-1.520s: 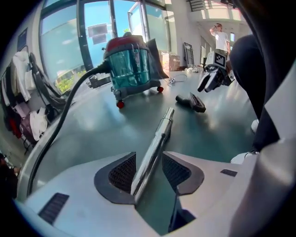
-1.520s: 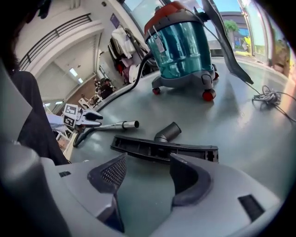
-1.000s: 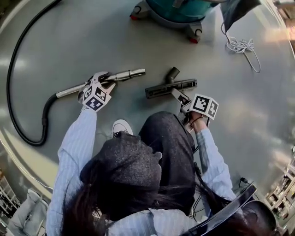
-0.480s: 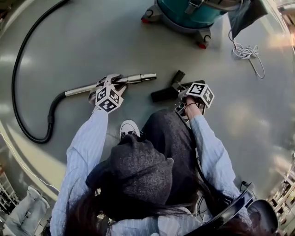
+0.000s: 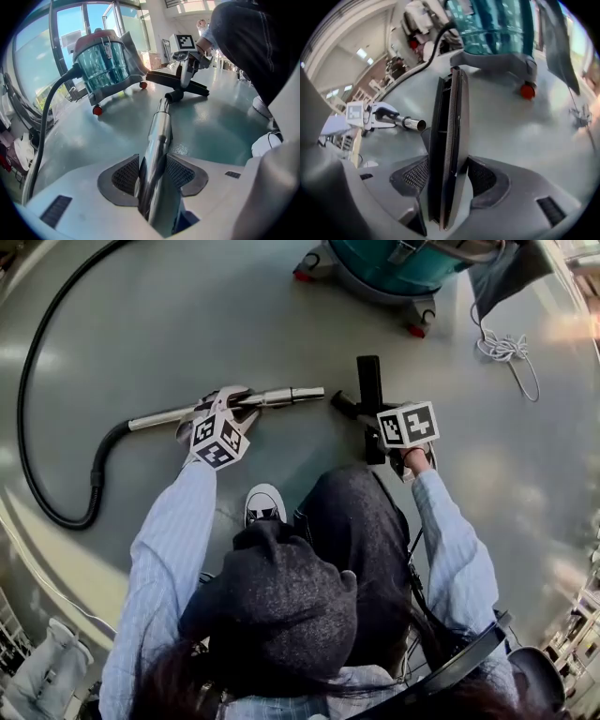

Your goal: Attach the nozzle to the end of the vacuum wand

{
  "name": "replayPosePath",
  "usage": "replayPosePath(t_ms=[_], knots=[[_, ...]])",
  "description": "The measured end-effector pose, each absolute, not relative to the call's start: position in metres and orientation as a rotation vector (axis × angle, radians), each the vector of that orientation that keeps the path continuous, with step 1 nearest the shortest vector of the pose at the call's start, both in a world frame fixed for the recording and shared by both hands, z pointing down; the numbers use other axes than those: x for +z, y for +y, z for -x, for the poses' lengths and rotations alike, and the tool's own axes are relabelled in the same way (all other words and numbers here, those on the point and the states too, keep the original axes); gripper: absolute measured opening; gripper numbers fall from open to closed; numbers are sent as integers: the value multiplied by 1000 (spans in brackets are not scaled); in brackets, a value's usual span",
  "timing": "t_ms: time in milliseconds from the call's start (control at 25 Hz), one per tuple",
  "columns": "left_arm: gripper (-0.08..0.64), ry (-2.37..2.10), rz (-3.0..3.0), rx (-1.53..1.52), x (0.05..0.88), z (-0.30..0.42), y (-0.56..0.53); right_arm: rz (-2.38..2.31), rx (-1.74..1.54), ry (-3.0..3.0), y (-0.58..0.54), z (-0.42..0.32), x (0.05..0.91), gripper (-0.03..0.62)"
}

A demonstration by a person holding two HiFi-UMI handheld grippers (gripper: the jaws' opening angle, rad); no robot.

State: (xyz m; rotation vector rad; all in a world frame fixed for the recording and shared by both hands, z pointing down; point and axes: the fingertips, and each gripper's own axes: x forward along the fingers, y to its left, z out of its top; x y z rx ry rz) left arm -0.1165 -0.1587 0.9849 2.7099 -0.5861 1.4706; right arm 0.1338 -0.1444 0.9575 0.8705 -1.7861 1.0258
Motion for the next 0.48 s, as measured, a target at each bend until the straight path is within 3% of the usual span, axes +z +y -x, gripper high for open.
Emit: replayPosePath(t_ms=[200,480], knots=[[176,-516,-2765,1492,982,111,-141,-633,604,-1836,-156,-125,950,253],[175,-494,-2795,1507,984,99,-126,-399,341,-1896,-162,-113,947,252]])
